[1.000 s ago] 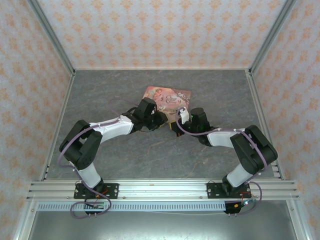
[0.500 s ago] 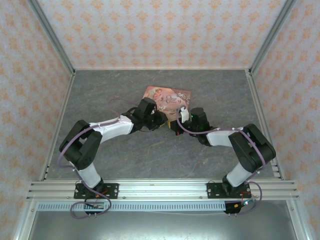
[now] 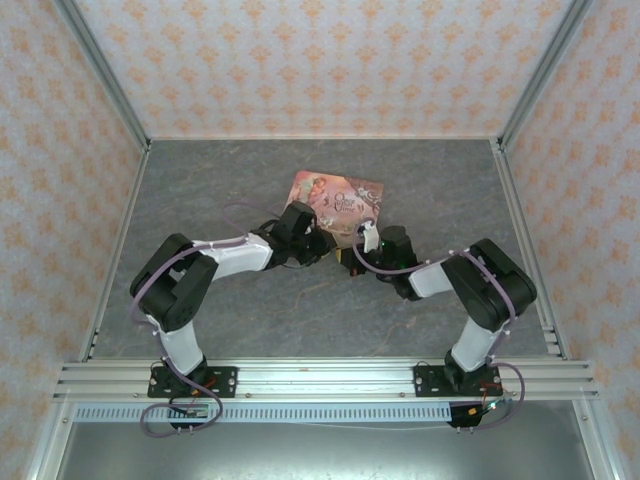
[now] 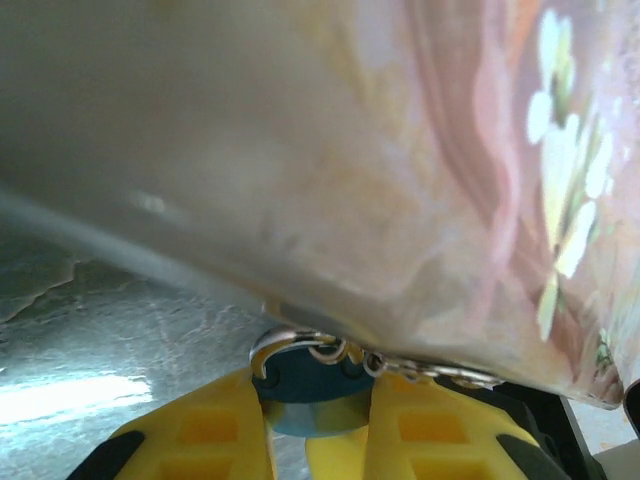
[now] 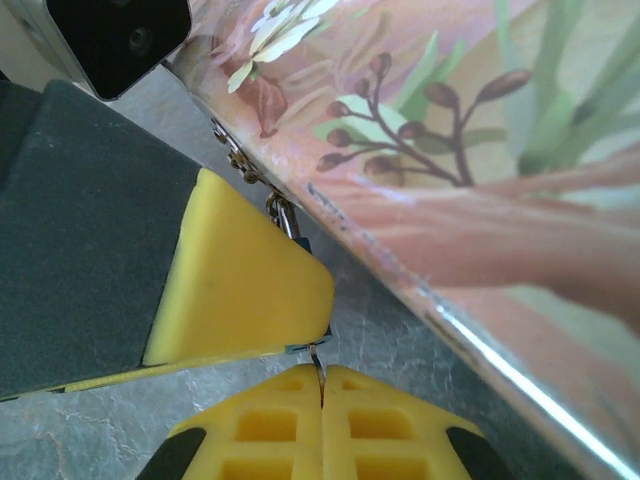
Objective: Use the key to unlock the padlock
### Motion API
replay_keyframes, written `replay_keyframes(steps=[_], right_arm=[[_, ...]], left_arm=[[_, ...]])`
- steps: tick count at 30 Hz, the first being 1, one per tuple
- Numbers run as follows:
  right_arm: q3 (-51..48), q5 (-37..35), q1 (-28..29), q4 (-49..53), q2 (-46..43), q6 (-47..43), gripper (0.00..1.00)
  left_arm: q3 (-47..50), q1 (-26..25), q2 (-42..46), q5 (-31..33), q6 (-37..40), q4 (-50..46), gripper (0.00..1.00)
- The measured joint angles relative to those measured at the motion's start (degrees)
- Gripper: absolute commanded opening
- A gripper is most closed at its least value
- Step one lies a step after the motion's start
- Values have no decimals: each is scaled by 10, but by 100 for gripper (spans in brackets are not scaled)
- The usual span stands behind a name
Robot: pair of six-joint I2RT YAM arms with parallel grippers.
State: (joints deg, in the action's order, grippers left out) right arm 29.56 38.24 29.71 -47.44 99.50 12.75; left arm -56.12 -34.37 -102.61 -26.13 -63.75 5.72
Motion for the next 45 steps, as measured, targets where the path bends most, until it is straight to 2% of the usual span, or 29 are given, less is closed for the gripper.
replay_keyframes(steps=[3,10,19,23,30,33,40,45], right_arm=[[-19,-16,9,-67,29,28,0],[-41,-44,16,-210,81,68,0],[-43,-52,29,-228,84,105,0],[-43,-53,30,-230,84,115,0],[-43,-53,33,-231,78,154,0],[-40,-53,34,-218,69,184,0],[-28,-52,36,-209,63,253,0],[-22,-52,36,-209,63,284,0]], left_arm=[[7,-5,-6,10,7,16,21],[17,-5,-10,22,3,52,33],[49,3,9,-14,-17,67,66],[76,12,54,-26,-12,67,73],[133,63,109,-35,-19,127,75],[159,72,108,-34,-30,162,72],[176,70,59,-37,-85,279,61],[175,70,25,-39,-110,323,55]])
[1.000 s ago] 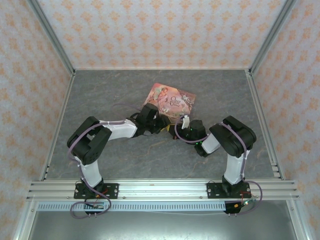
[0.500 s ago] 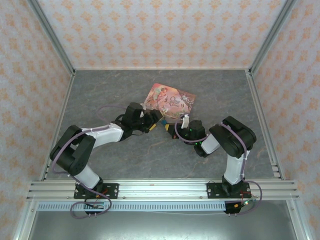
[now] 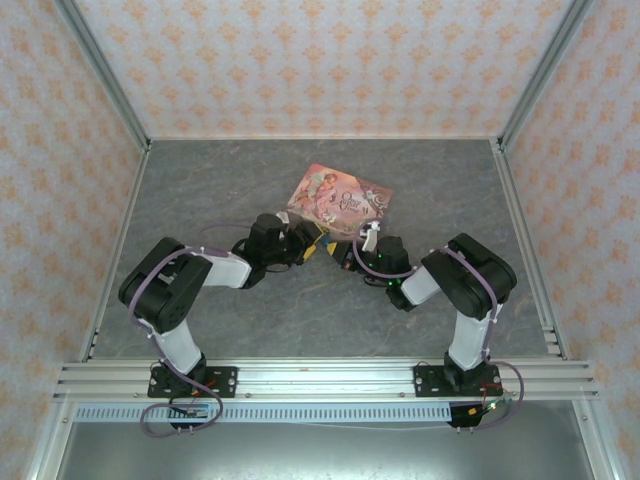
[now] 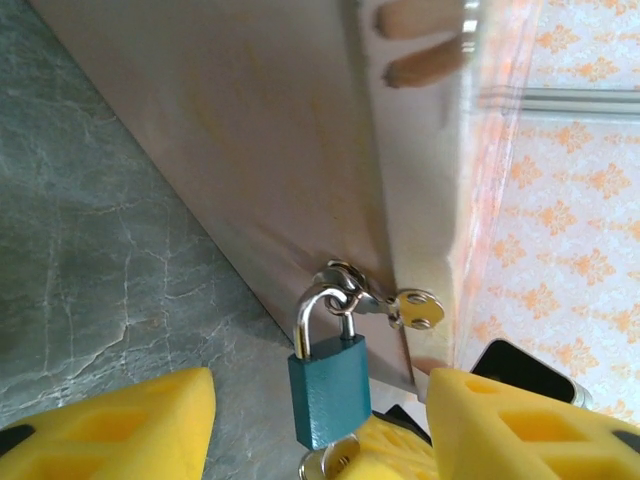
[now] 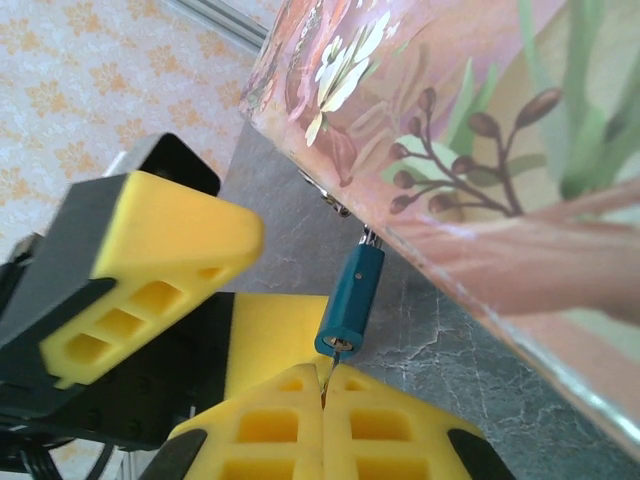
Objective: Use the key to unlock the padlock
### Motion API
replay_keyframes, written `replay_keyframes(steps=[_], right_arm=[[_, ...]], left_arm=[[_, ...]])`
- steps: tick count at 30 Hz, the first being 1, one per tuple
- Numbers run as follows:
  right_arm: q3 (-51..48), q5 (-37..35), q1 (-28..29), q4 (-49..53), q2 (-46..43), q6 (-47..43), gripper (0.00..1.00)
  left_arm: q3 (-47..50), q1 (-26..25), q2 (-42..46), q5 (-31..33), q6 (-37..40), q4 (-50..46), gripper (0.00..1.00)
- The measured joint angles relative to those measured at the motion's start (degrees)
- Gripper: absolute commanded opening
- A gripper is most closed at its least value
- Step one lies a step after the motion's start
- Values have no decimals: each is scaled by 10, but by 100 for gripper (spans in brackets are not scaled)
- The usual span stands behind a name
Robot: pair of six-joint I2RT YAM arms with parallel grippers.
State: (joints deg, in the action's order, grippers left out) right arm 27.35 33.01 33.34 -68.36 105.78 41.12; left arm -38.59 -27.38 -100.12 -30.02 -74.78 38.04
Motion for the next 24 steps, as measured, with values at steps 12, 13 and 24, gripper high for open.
replay_keyframes(steps=[12,13,24], right_arm=[[6,0,0,2,0,24,0],[6,0,0,2,0,25,0],[6,0,0,7,-3,31,0]], left_arm=[[-28,-23,-45,0,-37,39,37],[-30,-23,-48,0,-40,41,36],[-30,-23,-52,10,-54,45,34]])
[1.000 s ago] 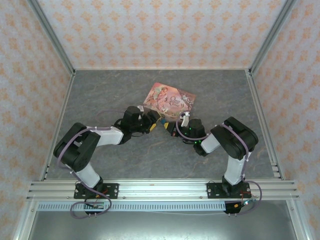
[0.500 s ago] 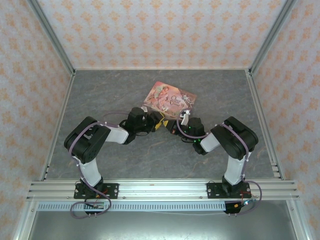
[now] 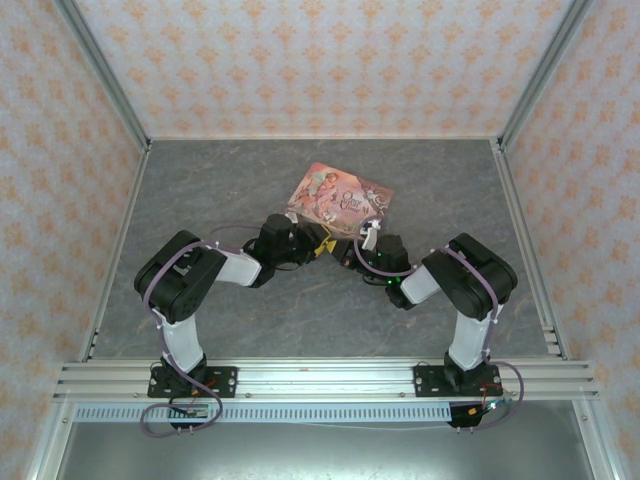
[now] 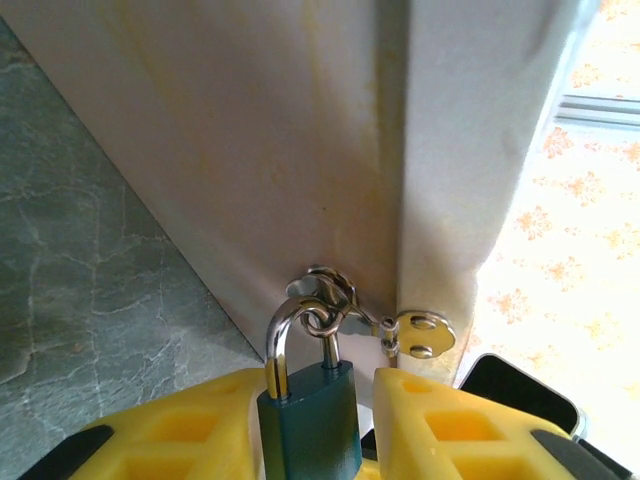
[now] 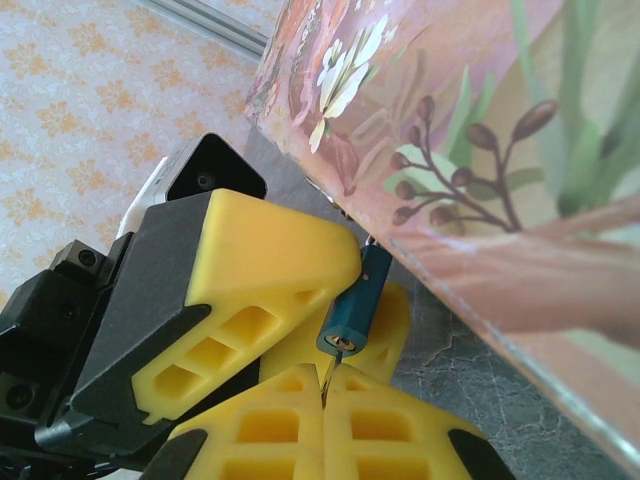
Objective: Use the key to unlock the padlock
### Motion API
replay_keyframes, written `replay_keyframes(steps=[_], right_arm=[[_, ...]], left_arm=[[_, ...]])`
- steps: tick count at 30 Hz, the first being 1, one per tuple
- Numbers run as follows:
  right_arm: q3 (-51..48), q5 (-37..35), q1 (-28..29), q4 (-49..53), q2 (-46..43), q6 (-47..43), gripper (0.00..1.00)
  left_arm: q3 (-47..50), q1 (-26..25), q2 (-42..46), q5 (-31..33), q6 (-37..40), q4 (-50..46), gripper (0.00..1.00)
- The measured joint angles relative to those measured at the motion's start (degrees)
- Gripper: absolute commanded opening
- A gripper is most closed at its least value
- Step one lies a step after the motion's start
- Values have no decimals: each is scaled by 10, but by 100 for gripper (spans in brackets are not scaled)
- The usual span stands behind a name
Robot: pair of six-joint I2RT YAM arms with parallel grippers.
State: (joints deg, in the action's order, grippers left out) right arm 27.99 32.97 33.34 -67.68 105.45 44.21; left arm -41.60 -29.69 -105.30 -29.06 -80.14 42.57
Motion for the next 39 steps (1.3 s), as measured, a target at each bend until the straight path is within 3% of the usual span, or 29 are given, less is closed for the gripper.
replay_keyframes(steps=[5,10,14,18,24,32,39], right_arm=[[0,0,0,2,-1,2,0],[0,0,0,4,-2,2,0],[0,0,0,8,-5,3,20],[0,0,0,33,-19,2,37],[-9,-21,0,160,-86,-46,49],[-16,-94,9,389,-281,-223,50],[-16,-189,89,504,-433,-463,50]], left_arm=[[0,0,0,10,-10,0,27],[2,0,0,13,-13,2,12],[3,0,0,13,-15,4,0],[4,-1,2,14,-15,1,0],[5,-2,35,15,-15,-56,0],[4,-2,80,16,-19,-139,0],[4,-2,99,16,-28,-185,0]])
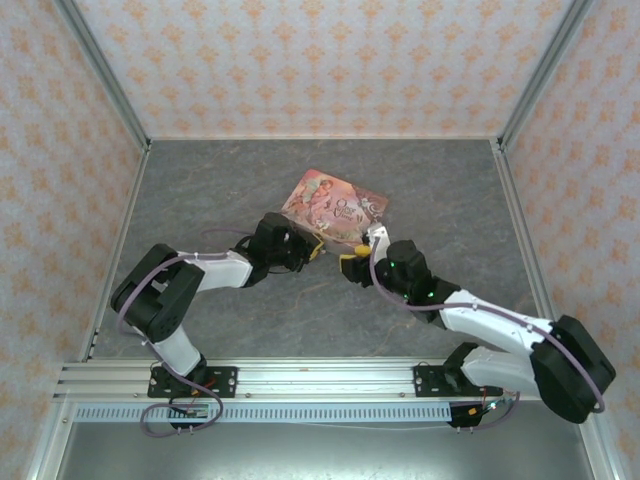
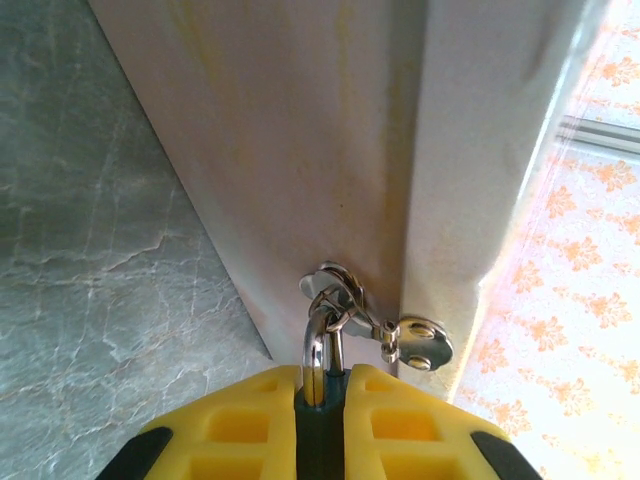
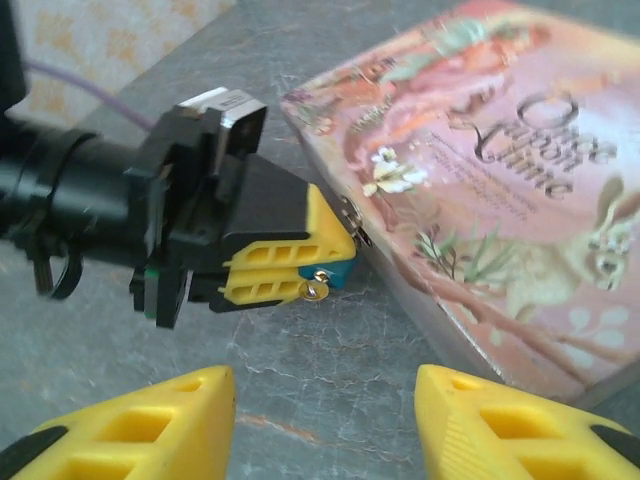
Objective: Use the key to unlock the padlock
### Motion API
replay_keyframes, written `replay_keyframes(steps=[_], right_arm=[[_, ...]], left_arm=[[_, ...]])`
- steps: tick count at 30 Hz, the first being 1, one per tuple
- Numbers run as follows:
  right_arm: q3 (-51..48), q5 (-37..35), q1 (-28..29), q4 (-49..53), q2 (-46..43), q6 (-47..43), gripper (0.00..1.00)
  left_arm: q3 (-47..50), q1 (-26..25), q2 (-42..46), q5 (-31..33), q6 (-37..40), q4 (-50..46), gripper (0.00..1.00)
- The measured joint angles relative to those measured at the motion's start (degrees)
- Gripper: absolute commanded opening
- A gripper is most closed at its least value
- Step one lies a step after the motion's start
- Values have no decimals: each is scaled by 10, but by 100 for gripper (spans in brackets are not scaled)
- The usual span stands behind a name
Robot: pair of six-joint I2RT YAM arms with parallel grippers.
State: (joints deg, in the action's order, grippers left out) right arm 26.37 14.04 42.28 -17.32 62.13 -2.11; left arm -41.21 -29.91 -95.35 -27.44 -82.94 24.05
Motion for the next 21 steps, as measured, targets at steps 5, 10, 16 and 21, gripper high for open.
replay_keyframes(steps=[5,10,16,21], right_arm=[[0,-39,40,31,-6,-170,50],[0,-84,84,36,24,-314,51],[8,-124,92,16,80,-400,50],[13,-139,97,-32,118,-421,48]], left_arm=[[0,-1,11,0,-2,-12,0],[0,-5,11,0,-2,-16,0],[0,-9,11,-2,-4,-20,0],[0,-9,11,-2,-9,-20,0]])
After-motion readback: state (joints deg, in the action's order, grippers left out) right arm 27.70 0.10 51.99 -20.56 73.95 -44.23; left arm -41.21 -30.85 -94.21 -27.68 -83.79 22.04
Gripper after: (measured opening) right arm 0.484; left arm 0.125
